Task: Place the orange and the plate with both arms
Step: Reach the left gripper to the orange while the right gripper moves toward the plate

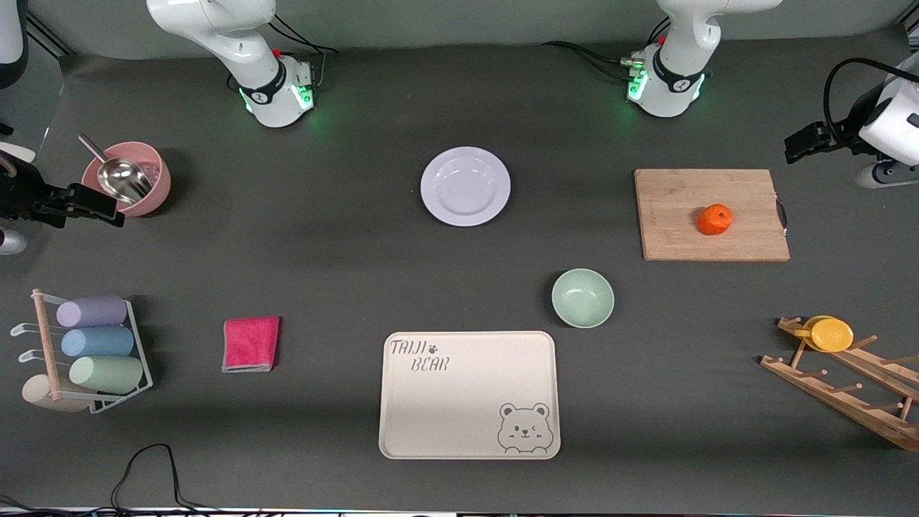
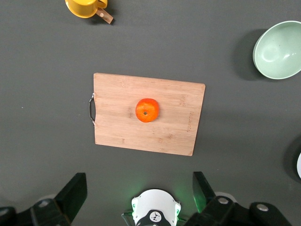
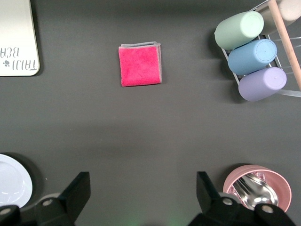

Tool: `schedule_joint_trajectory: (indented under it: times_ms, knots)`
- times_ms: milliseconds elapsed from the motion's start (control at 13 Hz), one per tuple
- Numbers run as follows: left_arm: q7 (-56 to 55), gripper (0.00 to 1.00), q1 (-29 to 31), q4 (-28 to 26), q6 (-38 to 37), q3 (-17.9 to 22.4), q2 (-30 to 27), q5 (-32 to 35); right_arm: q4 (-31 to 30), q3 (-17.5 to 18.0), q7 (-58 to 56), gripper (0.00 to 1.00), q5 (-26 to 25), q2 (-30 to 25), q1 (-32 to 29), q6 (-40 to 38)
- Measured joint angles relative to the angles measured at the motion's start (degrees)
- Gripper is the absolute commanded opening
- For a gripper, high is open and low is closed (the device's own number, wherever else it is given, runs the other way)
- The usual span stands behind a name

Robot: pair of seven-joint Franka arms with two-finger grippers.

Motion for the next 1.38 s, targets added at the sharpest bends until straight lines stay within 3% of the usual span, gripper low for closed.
schedule_joint_trajectory:
  times_ms: [538,1000,1154,1385]
  knots:
    - [0.1,1.0,0.3,0.8,-0.8,0.0,0.5,0.0,0.0,0.0,0.0,1.0,0.0,0.2,0.0,0.5]
    - [0.1,1.0,0.3,0.5,-6.7,-0.2,-0.4,0.0,0.0,0.1,0.0,1.0,0.0,0.3,0.1,0.7]
    - [0.1,1.0,0.3,-2.3,-7.1,-0.1,-3.9,0.0,-0.1,0.2,0.0,1.0,0.0,0.0,0.7,-0.3]
    - [0.1,1.0,0.4,-12.3,-5.0,0.0,-13.4,0.1,-2.9,0.3,2.8,1.0,0.0,-3.4,4.3,-1.3]
